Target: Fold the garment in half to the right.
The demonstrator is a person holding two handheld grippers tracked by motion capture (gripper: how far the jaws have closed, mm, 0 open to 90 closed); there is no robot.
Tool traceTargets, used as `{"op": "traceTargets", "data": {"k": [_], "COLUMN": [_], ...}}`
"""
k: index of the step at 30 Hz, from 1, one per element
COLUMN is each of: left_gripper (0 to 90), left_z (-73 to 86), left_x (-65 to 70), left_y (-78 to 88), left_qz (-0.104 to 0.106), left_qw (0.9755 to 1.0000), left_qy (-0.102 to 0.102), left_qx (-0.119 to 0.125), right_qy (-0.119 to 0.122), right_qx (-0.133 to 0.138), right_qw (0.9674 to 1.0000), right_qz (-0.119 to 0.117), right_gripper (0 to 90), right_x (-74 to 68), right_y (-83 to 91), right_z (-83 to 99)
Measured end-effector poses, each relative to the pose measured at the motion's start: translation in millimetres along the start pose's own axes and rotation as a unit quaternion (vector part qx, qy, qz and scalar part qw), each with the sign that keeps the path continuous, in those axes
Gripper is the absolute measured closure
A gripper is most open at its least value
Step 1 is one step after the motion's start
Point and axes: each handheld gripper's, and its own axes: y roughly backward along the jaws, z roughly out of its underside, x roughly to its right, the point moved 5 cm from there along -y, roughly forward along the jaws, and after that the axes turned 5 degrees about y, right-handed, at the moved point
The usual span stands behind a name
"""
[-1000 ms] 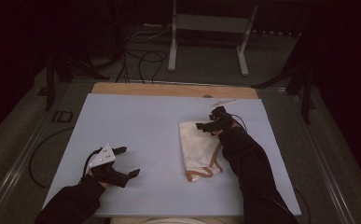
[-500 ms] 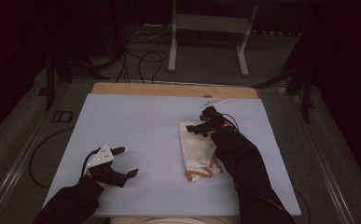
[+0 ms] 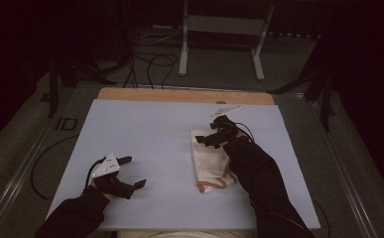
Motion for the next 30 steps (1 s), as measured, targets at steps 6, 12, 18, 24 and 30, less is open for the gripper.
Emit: {"op": "traceTargets", "data": {"k": [6,12,18,24,30], "left_gripper": [0.4,0.4,0.4,0.4,0.4], "left_z": [0.3,1.0,0.8,1.0,0.9], "left_x": [-0.5,-0.8,-0.3,-0.6,-0.4], "left_y": [0.2,-0.3,-0.2,-0.3,0.0], "left_qz": [-0.001,0.001,0.001,0.0,0.0], "left_qw": [1.0,1.0,1.0,1.0,1.0], "left_qy": [0.0,-0.001,-0.002,-0.003,-0.003], "left_qx": [-0.002,-0.005,-0.005,-0.006,-0.007], "right_qy": [0.009,0.012,0.014,0.017,0.011], "right_qx": [0.01,0.02,0.029,0.033,0.043], "right_qw": [0.9999,0.9997,0.9995,0.9993,0.999], "right_qz": [0.001,0.001,0.002,0.003,0.003], "right_gripper": [9.8,9.8,9.8,9.8,9.8], "right_x": [-8.1,-13.9,-19.2,-26.0,-31.1], "right_y": [11.5,25.1,37.2,47.7,56.8], "right_z": [2.5,8.8,18.8,34.7,47.8]}}
